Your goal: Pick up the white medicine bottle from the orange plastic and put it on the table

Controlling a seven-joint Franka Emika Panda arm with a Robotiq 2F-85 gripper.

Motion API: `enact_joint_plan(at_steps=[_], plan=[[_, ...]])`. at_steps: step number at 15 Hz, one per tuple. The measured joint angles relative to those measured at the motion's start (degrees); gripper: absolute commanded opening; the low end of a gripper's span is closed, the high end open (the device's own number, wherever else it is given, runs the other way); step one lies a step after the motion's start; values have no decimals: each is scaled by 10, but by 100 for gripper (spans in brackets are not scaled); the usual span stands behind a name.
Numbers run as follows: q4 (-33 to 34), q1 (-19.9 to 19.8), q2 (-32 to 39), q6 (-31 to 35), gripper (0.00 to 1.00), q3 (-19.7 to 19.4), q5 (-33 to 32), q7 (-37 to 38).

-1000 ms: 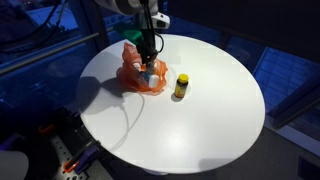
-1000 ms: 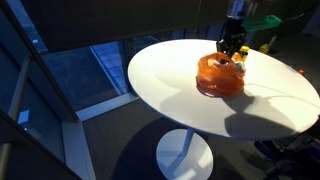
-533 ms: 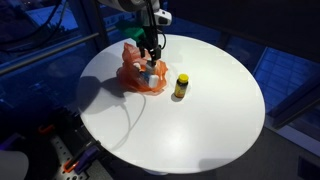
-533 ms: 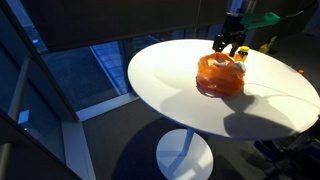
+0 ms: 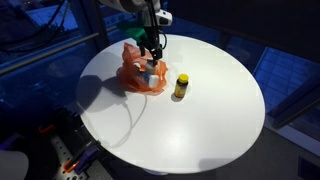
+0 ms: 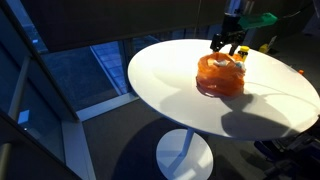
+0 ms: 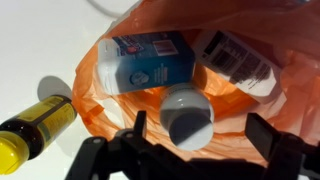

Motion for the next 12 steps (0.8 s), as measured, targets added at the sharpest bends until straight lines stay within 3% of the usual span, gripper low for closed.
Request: enact_joint_plan(at_steps=[1,3,9,12], plan=[[2,1,4,0,73,0,0,0],[5,2,10,0,69,0,0,0],[11,3,9,6,19,-1,0,0],[11,3,2,13,19,-1,0,0]])
